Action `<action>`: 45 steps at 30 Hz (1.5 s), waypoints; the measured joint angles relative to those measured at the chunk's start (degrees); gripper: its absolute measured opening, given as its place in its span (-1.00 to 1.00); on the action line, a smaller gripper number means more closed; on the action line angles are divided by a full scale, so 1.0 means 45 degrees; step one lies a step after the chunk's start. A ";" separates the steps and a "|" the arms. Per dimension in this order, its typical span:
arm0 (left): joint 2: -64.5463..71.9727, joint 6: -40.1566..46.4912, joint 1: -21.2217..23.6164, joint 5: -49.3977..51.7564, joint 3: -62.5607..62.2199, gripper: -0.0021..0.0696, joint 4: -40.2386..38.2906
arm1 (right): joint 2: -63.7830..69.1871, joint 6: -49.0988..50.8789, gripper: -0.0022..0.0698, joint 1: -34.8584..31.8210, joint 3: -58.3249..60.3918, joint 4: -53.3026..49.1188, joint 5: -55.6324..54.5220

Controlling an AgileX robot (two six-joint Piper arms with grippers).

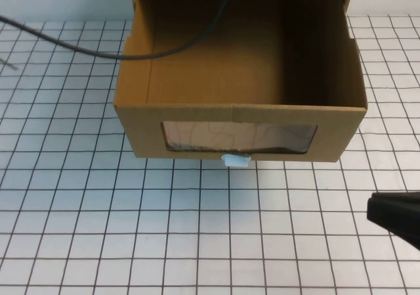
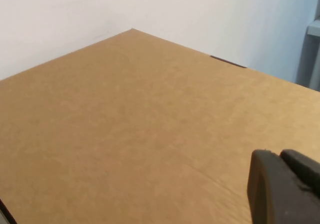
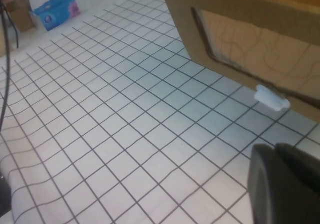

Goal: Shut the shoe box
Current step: Press the shoe box with left arm, then close the shoe box with your right arm

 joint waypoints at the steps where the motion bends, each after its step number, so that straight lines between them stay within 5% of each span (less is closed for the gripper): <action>1: 0.0333 -0.0059 0.0000 -0.0008 -0.0362 -0.95 0.0000 | 0.0062 0.0000 -0.98 0.0173 -0.0157 -0.0091 -0.0043; 24: 0.3167 -0.2355 -0.0017 -0.0652 -0.2315 -0.95 0.1449 | 0.5669 -0.0056 -0.98 0.5619 -0.3811 -0.2392 -0.2845; 45: 0.3222 -0.2466 0.0383 -0.0477 -0.2335 -0.95 0.0925 | 0.9401 -0.0006 -0.98 0.5770 -0.7526 -0.4091 -0.4103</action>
